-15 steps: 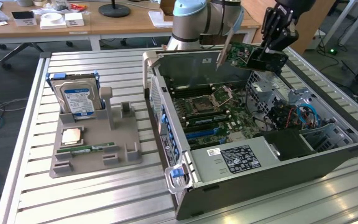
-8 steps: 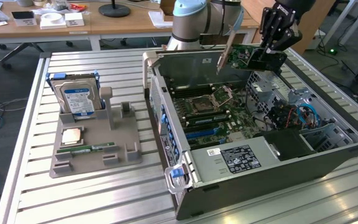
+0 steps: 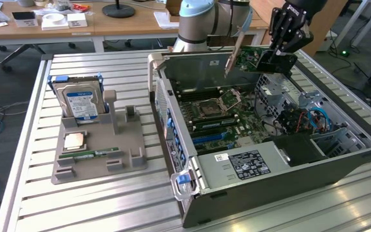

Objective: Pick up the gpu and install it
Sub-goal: 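Insert the gpu into the slot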

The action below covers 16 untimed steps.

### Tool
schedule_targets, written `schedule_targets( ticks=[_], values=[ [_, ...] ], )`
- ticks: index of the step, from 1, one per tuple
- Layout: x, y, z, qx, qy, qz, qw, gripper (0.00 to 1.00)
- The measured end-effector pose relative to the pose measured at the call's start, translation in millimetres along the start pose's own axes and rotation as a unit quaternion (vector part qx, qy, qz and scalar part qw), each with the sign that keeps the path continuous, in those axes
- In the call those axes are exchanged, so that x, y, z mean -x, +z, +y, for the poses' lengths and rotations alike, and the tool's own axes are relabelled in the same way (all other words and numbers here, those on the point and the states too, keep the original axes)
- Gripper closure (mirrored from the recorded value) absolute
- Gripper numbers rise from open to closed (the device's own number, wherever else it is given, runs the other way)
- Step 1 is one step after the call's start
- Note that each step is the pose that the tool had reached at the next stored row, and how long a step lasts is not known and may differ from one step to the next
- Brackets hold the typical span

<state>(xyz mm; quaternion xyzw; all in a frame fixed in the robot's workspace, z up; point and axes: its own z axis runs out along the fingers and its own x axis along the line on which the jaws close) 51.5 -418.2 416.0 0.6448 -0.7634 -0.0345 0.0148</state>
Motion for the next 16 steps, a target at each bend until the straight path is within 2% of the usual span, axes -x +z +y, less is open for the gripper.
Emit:
schedule_targets(
  ticks=[8,12,16],
  values=[
    [0.0,0.0,0.0,0.0001,-0.004,0.0003,1.0000,0.74],
    [0.0,0.0,0.0,0.0005,-0.024,0.0017,0.9997,0.74],
    [0.0,0.0,0.0,0.0012,-0.054,0.0038,0.9986,0.74]
  ],
)
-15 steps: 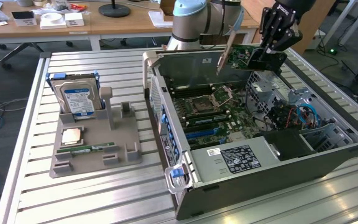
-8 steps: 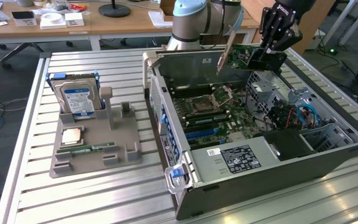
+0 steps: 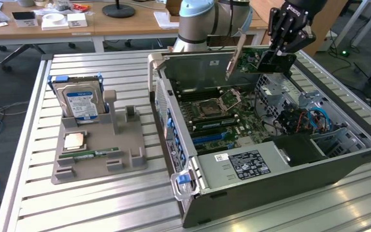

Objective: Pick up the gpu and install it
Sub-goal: 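Insert the gpu into the slot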

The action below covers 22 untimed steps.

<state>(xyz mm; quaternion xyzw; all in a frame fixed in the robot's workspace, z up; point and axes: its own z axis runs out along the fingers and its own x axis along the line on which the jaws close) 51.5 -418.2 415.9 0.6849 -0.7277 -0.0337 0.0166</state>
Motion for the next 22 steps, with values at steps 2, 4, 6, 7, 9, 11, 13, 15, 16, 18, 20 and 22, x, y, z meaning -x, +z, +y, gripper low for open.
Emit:
schedule_targets(
  ticks=[2,4,6,7,9,11,13,15,16,18,20,22],
  values=[
    [0.0,0.0,0.0,0.0003,-0.016,0.0012,0.9999,0.74],
    [0.0,0.0,0.0,0.0007,-0.033,0.0024,0.9995,0.74],
    [0.0,0.0,0.0,0.0011,-0.049,0.0035,0.9988,0.74],
    [-0.1,-0.1,0.0,0.0011,-0.052,0.0038,0.9986,0.74],
    [0.0,-0.1,0.0,0.0012,-0.052,0.0038,0.9986,0.74],
    [0.0,0.0,0.0,0.0011,-0.052,0.0038,0.9986,0.74],
    [0.0,0.1,0.0,0.0011,-0.052,0.0038,0.9986,0.74],
    [0.0,1.0,0.5,-0.0002,-0.052,0.0037,0.9986,0.74],
    [-0.1,1.5,1.0,-0.0014,-0.052,0.0037,0.9986,0.74],
    [-0.2,2.5,1.8,-0.0032,-0.052,0.0037,0.9986,0.74],
    [-0.2,3.1,2.4,-0.0034,-0.052,0.0038,0.9986,0.74],
    [-0.2,3.4,2.5,-0.0034,-0.052,0.0039,0.9986,0.74]
  ],
)
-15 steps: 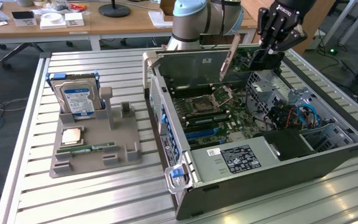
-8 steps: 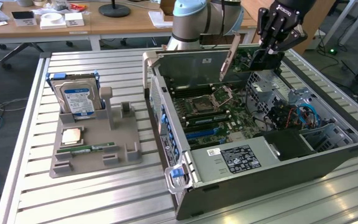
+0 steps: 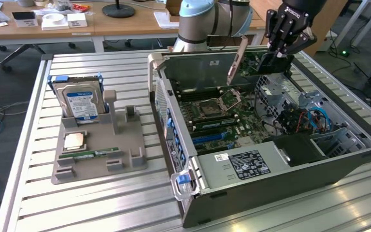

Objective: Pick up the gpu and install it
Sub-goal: 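Insert the gpu into the slot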

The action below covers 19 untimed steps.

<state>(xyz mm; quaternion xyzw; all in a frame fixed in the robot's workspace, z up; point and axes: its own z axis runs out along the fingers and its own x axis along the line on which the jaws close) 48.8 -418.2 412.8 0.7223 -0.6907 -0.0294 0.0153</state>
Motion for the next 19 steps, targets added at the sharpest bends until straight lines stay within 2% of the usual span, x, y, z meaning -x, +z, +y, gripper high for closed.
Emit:
schedule_targets(
  ticks=[11,19],
  values=[
    [0.0,0.3,1.5,0.0000,0.000,-0.0002,1.0000,0.74],
    [0.4,0.7,9.4,0.0000,0.000,-0.0001,1.0000,0.74]
  ],
)
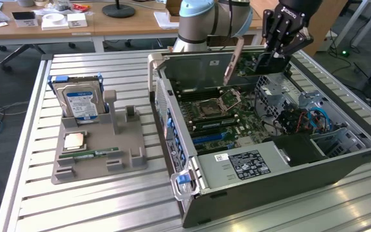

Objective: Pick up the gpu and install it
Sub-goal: 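Insert the gpu into the slot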

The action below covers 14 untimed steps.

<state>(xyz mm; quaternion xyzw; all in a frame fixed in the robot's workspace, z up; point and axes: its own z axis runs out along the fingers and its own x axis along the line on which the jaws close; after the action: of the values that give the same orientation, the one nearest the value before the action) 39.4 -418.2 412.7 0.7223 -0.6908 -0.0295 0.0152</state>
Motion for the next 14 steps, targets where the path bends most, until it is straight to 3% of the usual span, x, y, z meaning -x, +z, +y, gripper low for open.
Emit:
schedule_targets(
  ticks=[14],
  values=[
    [0.4,0.6,9.0,0.0000,0.000,0.0000,1.0000,0.74]
  ],
)
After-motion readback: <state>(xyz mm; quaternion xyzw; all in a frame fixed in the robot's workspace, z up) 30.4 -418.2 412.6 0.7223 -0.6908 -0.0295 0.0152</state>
